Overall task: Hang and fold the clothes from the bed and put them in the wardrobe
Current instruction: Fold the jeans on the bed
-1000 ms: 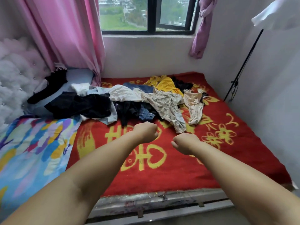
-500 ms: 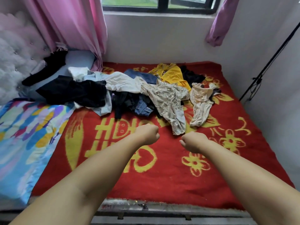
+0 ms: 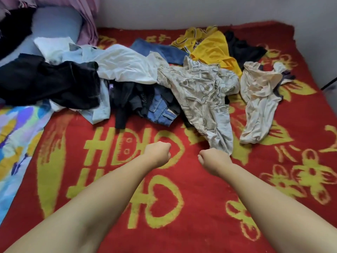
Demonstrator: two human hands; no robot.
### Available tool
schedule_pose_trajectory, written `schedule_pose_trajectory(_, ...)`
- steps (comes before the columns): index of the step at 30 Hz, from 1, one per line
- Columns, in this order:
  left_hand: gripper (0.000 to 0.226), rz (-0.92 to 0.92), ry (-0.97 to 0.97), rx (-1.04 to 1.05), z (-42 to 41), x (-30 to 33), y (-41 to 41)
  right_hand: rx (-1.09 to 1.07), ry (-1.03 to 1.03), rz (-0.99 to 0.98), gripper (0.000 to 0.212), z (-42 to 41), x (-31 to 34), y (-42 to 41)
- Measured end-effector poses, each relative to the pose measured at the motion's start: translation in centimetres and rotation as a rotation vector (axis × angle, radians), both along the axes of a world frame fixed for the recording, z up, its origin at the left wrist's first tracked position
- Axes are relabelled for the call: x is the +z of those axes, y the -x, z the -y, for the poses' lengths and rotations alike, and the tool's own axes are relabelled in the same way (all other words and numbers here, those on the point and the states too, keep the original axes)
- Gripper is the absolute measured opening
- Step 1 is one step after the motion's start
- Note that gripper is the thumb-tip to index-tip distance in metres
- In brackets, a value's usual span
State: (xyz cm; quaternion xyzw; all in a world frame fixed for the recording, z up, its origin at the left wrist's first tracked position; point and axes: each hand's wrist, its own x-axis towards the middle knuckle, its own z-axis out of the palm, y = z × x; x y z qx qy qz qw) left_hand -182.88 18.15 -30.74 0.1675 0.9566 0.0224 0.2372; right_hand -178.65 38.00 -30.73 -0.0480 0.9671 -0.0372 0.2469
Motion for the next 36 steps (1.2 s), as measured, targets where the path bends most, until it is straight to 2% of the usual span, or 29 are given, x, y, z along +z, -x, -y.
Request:
schedule_pose_trajectory(3,0.027,-0.061,-0.007,0.056,-0.1,-3.4,4.1,-0.003,0.048,-0.025,0.037,0.5,-3.6,3.8)
schedule_pose_trajectory(6,0.036,-0.153,-0.011,0.116,-1.0,-6.6,7.8,0.005,0.062,-0.077,0.026,1.3,-6.5,7.8)
schedule_pose_trajectory(9,0.064,-0.283,0.08,0.103,-2.1,-10.2,12.1,0.026,0.117,-0.162,0.022,2.0,-9.3,11.7)
schedule_pose_trajectory(11,0.081,-0.279,0.122,0.124,-2.6,-12.3,14.9,0.043,0.18,-0.221,0.031,2.4,-10.9,13.8)
schedule_pose_trajectory(13,0.087,-0.231,0.122,0.184,-2.8,-14.2,16.5,0.062,0.24,-0.263,0.05,2.6,-12.4,15.0)
schedule_pose_trajectory(14,0.08,-0.216,0.102,0.213,-2.8,-14.9,16.9,0.067,0.262,-0.28,0.058,2.7,-13.1,15.3)
schedule_pose_trajectory(17,0.037,-0.281,-0.004,0.248,-2.2,-15.8,16.7,0.065,0.305,-0.269,0.07,3.4,-14.6,15.2)
schedule_pose_trajectory(18,0.032,-0.311,-0.045,0.259,-1.9,-15.5,16.5,0.075,0.309,-0.269,0.072,3.8,-14.8,15.0)
schedule_pose_trajectory(21,0.02,-0.375,-0.163,0.275,-1.0,-12.7,15.5,0.092,0.307,-0.312,0.077,4.9,-13.8,14.4)
schedule_pose_trajectory(24,0.007,-0.399,-0.21,0.236,0.5,-8.6,13.5,0.071,0.307,-0.455,0.075,5.4,-11.4,14.6)
schedule_pose_trajectory(28,0.014,-0.345,-0.263,0.184,4.3,-2.3,8.2,0.059,0.278,-0.576,0.043,5.7,-7.3,15.4)
schedule_pose_trajectory(30,0.016,-0.305,-0.274,0.129,6.0,1.1,5.1,0.061,0.232,-0.493,0.03,5.6,-4.8,15.3)
schedule_pose_trajectory(31,0.021,-0.282,-0.254,0.089,6.6,3.0,3.7,0.075,0.218,-0.384,0.031,5.6,-3.6,14.9)
schedule_pose_trajectory(33,0.017,-0.23,-0.229,0.009,6.8,7.0,1.7,0.091,0.213,-0.114,0.045,5.8,-1.3,13.4)
schedule_pose_trajectory(34,0.016,-0.209,-0.243,-0.011,6.6,9.4,0.9,0.072,0.255,-0.043,0.049,6.0,-0.1,12.5)
schedule_pose_trajectory(36,0.02,-0.187,-0.305,0.002,6.6,14.6,-0.3,-0.041,0.412,-0.061,0.051,5.9,2.9,10.6)
